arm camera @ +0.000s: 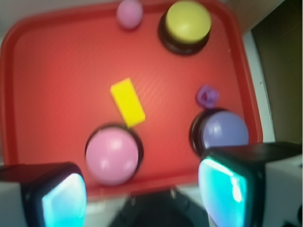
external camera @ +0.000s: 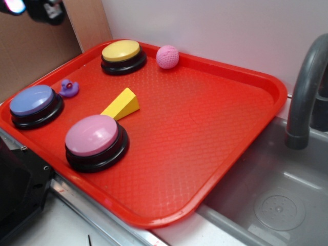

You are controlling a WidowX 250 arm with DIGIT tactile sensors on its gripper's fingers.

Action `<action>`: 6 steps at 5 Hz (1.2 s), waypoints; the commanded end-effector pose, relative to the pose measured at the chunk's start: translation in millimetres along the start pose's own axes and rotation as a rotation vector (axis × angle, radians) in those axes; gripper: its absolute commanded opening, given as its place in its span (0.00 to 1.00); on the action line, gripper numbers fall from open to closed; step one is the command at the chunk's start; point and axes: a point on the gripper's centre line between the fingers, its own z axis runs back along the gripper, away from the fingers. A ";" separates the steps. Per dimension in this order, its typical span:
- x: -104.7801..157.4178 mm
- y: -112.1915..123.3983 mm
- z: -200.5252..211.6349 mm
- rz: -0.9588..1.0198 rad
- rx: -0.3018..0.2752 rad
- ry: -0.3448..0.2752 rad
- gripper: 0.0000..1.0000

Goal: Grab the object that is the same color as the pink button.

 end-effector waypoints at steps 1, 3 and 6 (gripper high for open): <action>25.5 2.1 -15.8 0.021 -0.024 -0.157 1.00; 25.5 2.1 -15.8 0.021 -0.024 -0.157 1.00; 71.3 18.4 -97.5 0.006 -0.022 -0.140 1.00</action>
